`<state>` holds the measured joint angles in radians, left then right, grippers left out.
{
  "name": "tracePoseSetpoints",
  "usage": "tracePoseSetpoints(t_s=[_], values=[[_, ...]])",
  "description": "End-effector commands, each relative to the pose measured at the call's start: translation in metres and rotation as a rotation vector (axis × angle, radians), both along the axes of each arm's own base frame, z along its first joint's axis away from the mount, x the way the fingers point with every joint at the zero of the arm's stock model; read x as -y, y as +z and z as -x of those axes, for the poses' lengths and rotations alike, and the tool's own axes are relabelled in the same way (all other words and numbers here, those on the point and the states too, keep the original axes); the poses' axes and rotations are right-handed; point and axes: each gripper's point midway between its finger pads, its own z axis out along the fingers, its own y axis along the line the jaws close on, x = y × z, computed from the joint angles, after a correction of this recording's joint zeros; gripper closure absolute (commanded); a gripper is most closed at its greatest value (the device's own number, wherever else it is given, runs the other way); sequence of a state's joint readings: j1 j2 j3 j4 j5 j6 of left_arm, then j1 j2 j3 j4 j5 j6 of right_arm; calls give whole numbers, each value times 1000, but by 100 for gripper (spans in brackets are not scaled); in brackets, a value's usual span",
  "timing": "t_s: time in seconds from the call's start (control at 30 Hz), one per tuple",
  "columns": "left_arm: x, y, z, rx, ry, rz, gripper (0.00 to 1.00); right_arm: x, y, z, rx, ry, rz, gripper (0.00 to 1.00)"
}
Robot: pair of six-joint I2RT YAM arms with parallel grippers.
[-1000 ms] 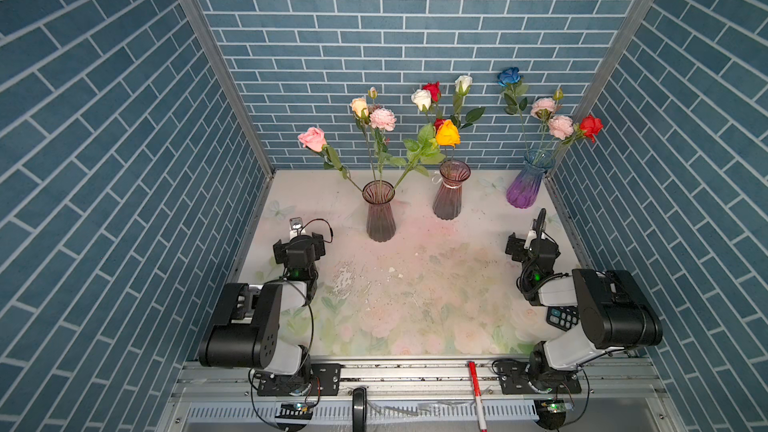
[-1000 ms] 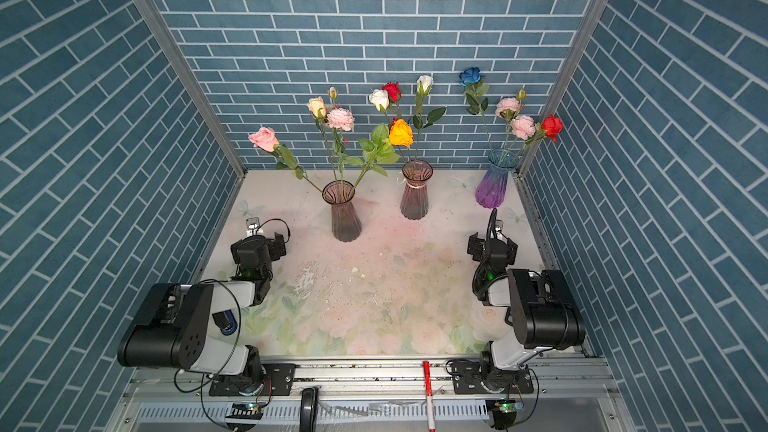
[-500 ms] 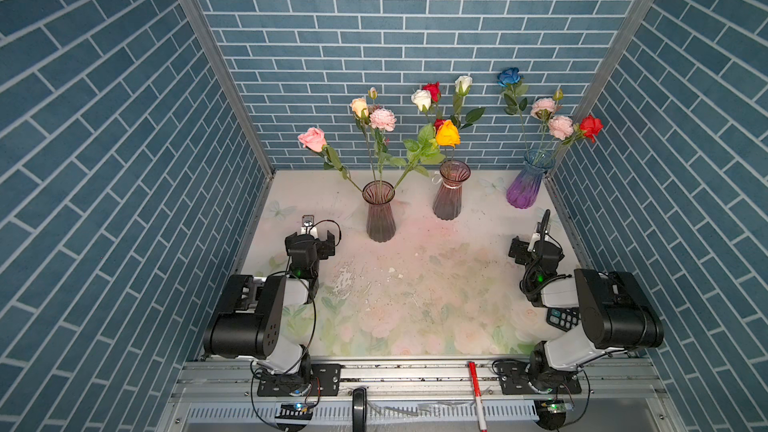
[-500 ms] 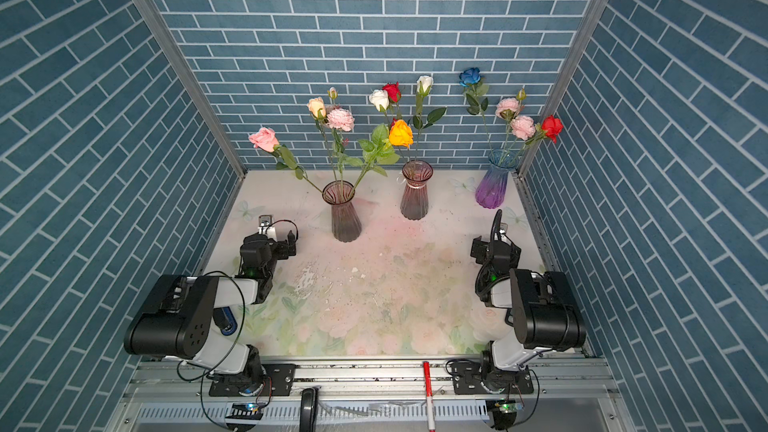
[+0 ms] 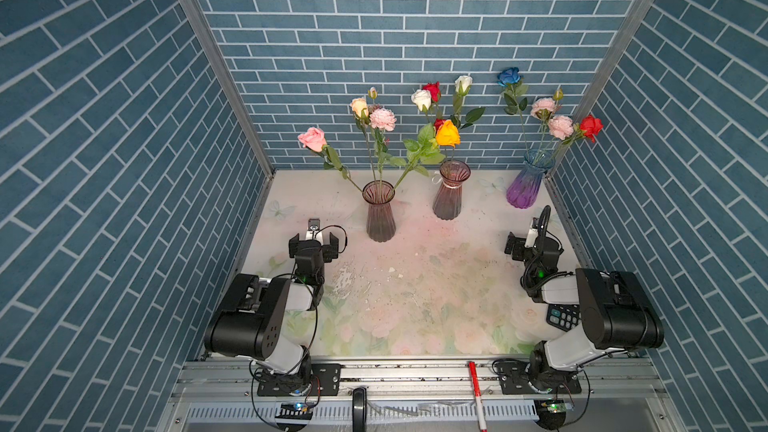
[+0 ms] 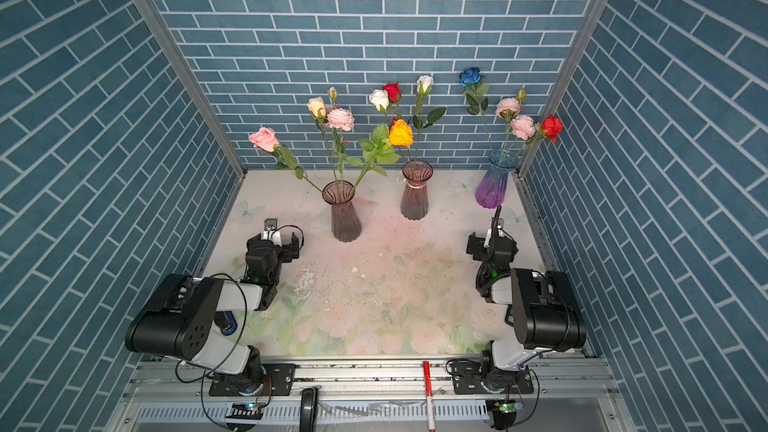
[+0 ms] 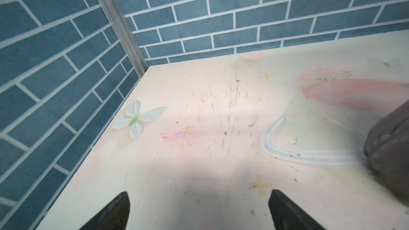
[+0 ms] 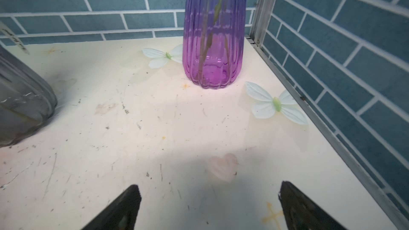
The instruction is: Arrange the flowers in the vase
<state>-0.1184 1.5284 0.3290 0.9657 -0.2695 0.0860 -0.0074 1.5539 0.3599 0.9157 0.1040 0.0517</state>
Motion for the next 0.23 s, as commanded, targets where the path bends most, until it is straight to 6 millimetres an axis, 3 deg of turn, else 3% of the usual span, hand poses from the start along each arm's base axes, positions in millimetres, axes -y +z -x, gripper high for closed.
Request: tracePoseSetpoints(t_s=[0.0,0.2], values=[[-7,3,-4,2,28,3,0,-8,5,-7,-8,68,-8,1],[-6,3,-4,2,27,3,0,-2,5,-6,-10,70,-44,1]])
